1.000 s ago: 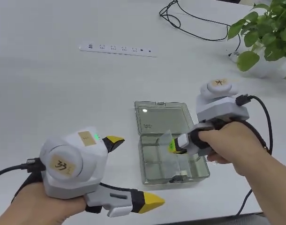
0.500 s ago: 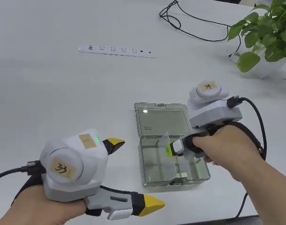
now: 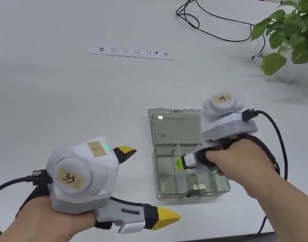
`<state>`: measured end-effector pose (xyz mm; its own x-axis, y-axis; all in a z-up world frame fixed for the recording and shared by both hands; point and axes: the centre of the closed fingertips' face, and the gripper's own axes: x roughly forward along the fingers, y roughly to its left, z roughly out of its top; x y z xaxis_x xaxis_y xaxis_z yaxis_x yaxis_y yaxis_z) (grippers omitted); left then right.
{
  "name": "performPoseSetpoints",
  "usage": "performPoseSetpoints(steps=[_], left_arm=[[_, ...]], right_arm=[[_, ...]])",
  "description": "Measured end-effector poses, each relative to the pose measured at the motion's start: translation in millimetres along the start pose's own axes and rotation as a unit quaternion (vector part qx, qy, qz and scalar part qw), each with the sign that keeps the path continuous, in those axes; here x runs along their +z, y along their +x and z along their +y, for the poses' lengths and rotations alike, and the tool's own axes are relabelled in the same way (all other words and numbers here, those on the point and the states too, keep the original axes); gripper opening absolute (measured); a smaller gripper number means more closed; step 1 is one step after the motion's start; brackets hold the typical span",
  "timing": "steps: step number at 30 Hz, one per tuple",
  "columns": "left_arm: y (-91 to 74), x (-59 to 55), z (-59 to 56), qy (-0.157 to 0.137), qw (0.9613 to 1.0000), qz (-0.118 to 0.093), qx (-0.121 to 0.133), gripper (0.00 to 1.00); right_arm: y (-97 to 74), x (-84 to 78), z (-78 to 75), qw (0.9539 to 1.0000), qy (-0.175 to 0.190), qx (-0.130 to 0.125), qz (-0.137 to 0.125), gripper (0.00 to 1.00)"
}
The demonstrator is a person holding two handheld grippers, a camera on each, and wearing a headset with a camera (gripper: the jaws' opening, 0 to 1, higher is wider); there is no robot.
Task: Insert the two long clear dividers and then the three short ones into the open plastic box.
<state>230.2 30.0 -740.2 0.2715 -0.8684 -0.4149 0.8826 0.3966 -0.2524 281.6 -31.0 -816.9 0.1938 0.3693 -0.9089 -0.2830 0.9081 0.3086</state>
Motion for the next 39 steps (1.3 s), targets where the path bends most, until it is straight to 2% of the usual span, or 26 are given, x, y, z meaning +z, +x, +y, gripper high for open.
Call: performPoseSetpoints(steps=[5,11,21,22,25,29,31,34,37,38,39], left_arm=[[-0.2,0.7,0.5,-0.002,1.0,0.001,0.003,0.95],[-1.3,2.6,1.6,-0.002,1.0,0.0,0.009,0.95],[-5.5,6.2,-0.5,-0.004,0.9997,0.0,0.022,0.95],[-6.4,6.7,-1.0,-0.005,0.9997,-0.001,0.025,0.95],[-8.5,8.5,-2.5,-0.005,0.9995,0.0,0.03,0.95],[-11.7,11.5,-2.8,-0.008,0.9991,0.0,0.042,0.95],[-13.6,14.8,-3.9,-0.011,0.9988,-0.003,0.047,0.95],[-16.1,17.8,-5.1,-0.012,0.9983,-0.003,0.056,0.95],[-18.6,21.2,-6.0,-0.013,0.9977,-0.005,0.067,0.95],[-19.8,21.8,-6.0,-0.014,0.9973,-0.003,0.072,0.95],[-20.6,22.8,-6.4,-0.014,0.9971,-0.004,0.075,0.95]], right_arm=[[6.0,-2.3,-1.2,0.9999,0.007,0.011,-0.009,0.1],[4.3,-1.5,-1.4,0.9994,0.009,0.027,-0.018,0.11],[-9.9,3.6,1.0,0.9964,0.023,0.064,-0.051,0.14],[-13.3,5.5,3.5,0.9952,0.025,0.075,-0.058,0.14],[-22.0,9.0,5.2,0.9935,0.021,0.086,-0.071,0.14],[-36.5,17.6,11.3,0.9884,0.018,0.113,-0.1,0.16],[-43.4,21.0,11.1,0.9869,0.013,0.117,-0.11,0.2],[-55.4,27.1,16.0,0.9816,-0.001,0.139,-0.131,0.21],[-67.0,31.4,15.8,0.9773,-0.019,0.149,-0.15,0.27],[-71.9,29.4,15.1,0.9773,-0.017,0.151,-0.147,0.28],[-75.5,29.9,16.2,0.9751,-0.025,0.159,-0.152,0.28]])
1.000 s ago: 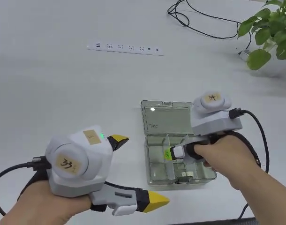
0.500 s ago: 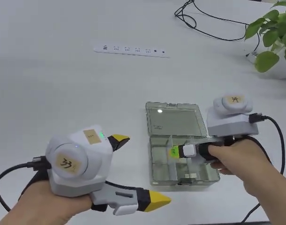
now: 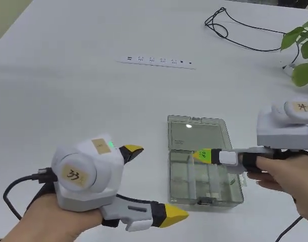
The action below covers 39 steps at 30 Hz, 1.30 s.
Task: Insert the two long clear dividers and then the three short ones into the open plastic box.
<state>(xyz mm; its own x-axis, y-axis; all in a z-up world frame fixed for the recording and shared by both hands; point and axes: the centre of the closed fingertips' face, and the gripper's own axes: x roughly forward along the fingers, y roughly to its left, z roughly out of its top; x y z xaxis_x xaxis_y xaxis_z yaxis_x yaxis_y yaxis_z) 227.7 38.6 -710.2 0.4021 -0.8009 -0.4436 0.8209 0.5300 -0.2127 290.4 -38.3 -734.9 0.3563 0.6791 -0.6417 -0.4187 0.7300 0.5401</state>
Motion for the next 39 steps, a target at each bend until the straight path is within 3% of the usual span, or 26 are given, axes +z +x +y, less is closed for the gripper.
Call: performPoseSetpoints(steps=[9,14,16,18,21,22,24,26,27,30,33,34,35,36,37,39], left_arm=[[-6.2,8.2,-3.2,-0.002,0.9996,-0.006,0.029,0.95],[-6.2,12.7,-3.6,-0.004,0.9991,-0.017,0.039,0.97],[-5.9,13.4,-3.5,-0.005,0.9989,-0.021,0.041,0.97],[-5.8,12.6,-3.3,-0.011,0.9987,-0.021,0.044,0.97],[-6.8,14.4,-4.0,-0.008,0.9986,-0.026,0.046,0.97],[-7.0,14.5,-4.1,-0.01,0.9985,-0.028,0.046,0.97],[-6.5,13.7,-3.5,-0.012,0.9985,-0.028,0.045,0.97],[-6.1,13.7,-3.9,-0.01,0.9987,-0.027,0.041,0.97],[-5.9,14.1,-3.6,-0.009,0.9988,-0.027,0.039,0.97],[-5.4,14.0,-2.1,-0.008,0.999,-0.028,0.034,0.97],[-5.1,13.7,0.1,-0.008,0.9991,-0.028,0.032,0.97],[-5.0,13.6,0.6,-0.009,0.9991,-0.029,0.031,0.97],[-4.7,13.3,1.1,-0.01,0.9991,-0.029,0.031,0.97],[-4.6,13.1,1.1,-0.01,0.9991,-0.029,0.031,0.97],[-4.0,12.3,1.1,-0.011,0.9991,-0.029,0.029,0.97],[-3.4,10.8,1.2,-0.011,0.9992,-0.027,0.028,0.97]], right_arm=[[-34.3,2.5,9.3,0.9977,-0.052,0.038,-0.02,0.39],[-52.3,-1.4,7.8,0.9951,-0.078,0.06,-0.013,0.45],[-58.3,0.2,4.8,0.992,-0.106,0.066,-0.017,0.45],[-67.6,-2.0,-4.5,0.9884,-0.142,0.055,-0.011,0.46],[-71.6,-10.7,-12.0,0.9829,-0.176,0.053,0.011,0.52],[-72.8,-13.9,-16.4,0.9784,-0.2,0.047,0.018,0.54],[-75.5,-17.6,-19.2,0.9745,-0.218,0.049,0.024,0.56],[-77.1,-19.8,-23.3,0.9734,-0.222,0.048,0.03,0.57],[-78.3,-19.6,-27.2,0.9683,-0.243,0.049,0.033,0.57],[-80.8,-21.4,-32.6,0.9632,-0.26,0.051,0.046,0.59],[-82.0,-25.9,-46.4,0.9485,-0.305,0.045,0.073,0.59],[-82.2,-27.9,-49.7,0.9457,-0.311,0.043,0.083,0.59],[-82.0,-29.5,-54.5,0.9379,-0.332,0.041,0.093,0.59],[-81.8,-29.9,-55.9,0.9345,-0.34,0.041,0.096,0.59],[-81.8,-34.0,-61.4,0.9247,-0.36,0.042,0.116,0.58],[-79.6,-36.1,-65.9,0.921,-0.366,0.043,0.126,0.56]])
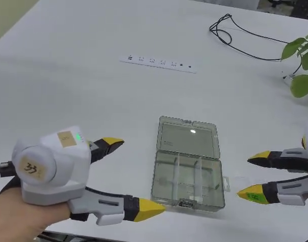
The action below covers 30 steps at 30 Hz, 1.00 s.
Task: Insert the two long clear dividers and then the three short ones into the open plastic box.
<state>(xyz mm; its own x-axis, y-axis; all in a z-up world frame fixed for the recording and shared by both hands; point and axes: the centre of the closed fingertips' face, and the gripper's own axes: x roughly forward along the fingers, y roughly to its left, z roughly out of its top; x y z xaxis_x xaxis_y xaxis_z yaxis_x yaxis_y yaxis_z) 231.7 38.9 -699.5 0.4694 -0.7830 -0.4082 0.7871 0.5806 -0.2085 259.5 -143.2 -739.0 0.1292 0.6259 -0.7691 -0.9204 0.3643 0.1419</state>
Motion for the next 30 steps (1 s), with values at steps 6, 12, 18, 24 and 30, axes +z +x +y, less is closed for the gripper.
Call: performPoseSetpoints(steps=[6,12,18,24,30], left_arm=[[0.0,-1.7,0.9,-0.003,1.0,0.001,-0.002,0.97],[-0.4,-3.3,3.7,-0.006,1.0,0.002,-0.001,0.97],[0.3,-4.2,4.3,-0.009,1.0,0.003,-0.002,0.97],[1.6,-4.7,5.6,-0.012,0.9999,0.003,-0.002,0.97],[3.7,-5.5,6.0,-0.015,0.9999,0.004,-0.004,0.97]], right_arm=[[7.5,-17.1,-11.8,0.9972,-0.057,0.001,0.049,0.56],[18.5,-35.7,-19.9,0.9897,-0.107,0.01,0.095,0.54],[30.4,-63.1,-39.2,0.9784,-0.149,0.021,0.141,0.5],[43.1,-75.3,-47.9,0.9686,-0.185,0.026,0.163,0.47],[51.8,-84.0,-52.9,0.9586,-0.212,0.037,0.187,0.45]])
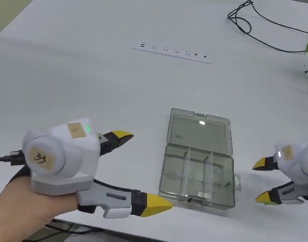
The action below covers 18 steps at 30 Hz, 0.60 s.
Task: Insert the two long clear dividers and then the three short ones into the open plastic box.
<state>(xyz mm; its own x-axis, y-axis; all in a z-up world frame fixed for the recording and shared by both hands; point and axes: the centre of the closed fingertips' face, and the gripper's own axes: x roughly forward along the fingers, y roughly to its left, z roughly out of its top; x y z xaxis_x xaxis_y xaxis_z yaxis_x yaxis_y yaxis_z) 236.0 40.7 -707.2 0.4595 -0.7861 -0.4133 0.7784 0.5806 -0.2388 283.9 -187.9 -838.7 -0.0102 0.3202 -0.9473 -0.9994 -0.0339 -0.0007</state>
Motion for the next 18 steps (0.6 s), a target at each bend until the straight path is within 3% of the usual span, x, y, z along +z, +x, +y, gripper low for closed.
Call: performPoseSetpoints(steps=[5,18], left_arm=[[0.9,-0.3,0.9,-0.002,1.0,0.001,-0.001,0.97],[1.0,-1.9,3.7,-0.007,1.0,0.001,0.0,0.97]], right_arm=[[7.5,-7.4,-1.1,0.9995,-0.019,0.007,0.023,0.45],[13.1,-13.5,-3.0,0.9984,-0.039,0.008,0.04,0.4]])
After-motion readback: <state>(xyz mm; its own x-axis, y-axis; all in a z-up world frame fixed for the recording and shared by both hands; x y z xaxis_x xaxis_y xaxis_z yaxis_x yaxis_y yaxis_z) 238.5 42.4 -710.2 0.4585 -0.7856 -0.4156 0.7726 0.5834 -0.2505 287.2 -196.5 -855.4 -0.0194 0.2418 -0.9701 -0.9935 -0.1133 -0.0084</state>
